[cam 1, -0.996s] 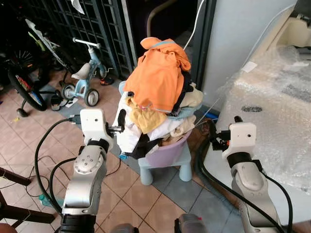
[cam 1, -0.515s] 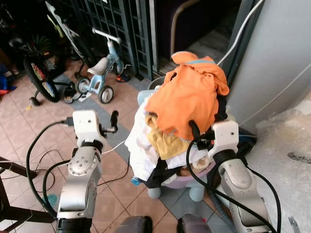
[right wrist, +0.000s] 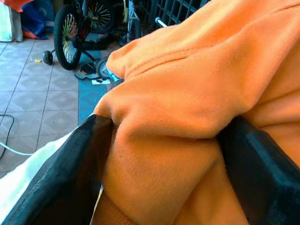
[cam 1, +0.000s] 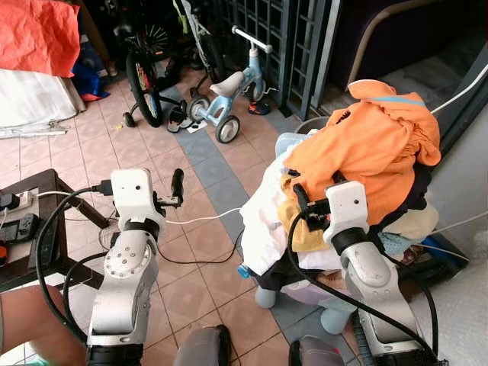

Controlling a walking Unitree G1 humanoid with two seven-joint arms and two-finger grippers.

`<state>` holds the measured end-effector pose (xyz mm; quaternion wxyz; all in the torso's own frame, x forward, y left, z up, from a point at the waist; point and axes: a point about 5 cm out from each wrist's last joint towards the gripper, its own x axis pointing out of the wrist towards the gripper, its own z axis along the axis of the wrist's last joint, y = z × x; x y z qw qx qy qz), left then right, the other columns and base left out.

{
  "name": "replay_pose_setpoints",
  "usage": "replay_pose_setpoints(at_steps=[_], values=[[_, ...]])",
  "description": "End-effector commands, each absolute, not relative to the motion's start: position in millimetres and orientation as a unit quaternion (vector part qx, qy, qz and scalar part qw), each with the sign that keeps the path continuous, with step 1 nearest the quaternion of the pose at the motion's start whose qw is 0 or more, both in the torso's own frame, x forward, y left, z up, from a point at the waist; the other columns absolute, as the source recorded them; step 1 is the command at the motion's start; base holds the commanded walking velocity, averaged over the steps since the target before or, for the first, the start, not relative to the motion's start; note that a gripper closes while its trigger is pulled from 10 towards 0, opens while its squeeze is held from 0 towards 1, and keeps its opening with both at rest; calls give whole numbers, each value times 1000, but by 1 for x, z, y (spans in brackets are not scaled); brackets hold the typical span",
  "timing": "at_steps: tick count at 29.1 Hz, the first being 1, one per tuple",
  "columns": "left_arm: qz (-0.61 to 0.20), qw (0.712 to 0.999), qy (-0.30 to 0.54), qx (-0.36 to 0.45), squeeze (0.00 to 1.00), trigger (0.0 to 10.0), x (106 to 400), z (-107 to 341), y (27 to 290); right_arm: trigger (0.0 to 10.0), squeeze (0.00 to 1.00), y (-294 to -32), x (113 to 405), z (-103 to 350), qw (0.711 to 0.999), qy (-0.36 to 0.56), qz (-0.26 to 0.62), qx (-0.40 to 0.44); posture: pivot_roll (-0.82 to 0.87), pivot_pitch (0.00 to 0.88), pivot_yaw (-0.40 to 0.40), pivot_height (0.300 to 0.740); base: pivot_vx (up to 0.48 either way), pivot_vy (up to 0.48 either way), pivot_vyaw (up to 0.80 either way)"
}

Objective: Clothes washing

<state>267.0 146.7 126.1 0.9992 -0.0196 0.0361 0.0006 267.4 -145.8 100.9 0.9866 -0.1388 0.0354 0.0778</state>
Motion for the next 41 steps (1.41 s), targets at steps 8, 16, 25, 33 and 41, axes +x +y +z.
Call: replay_pose_setpoints(at_steps=[8, 16, 25, 33, 41], values=[[6, 999, 43, -14, 0, 10000, 264, 124, 149, 0, 0, -160, 279, 89, 987, 80, 20, -136, 26, 127, 57, 740, 0, 0, 0], [-9, 999, 44, -28, 0, 10000, 267, 124, 145, 0, 0, -151, 282, 97, 993, 47, 24, -105, 20, 108, 59, 740, 0, 0, 0], [-16, 999, 40, -27, 0, 10000, 269, 124, 144, 0, 0, -150, 282, 114, 997, -10, 23, -73, 13, 104, 65, 740, 0, 0, 0], [-14, 998, 53, -28, 0, 10000, 268, 121, 143, 0, 0, -140, 281, 141, 995, -75, 51, -28, 5, 110, 62, 740, 0, 0, 0], [-41, 998, 37, -2, 0, 10000, 267, 124, 134, 0, 0, -137, 282, 162, 992, -109, 56, -2, -5, 116, 63, 740, 0, 0, 0]])
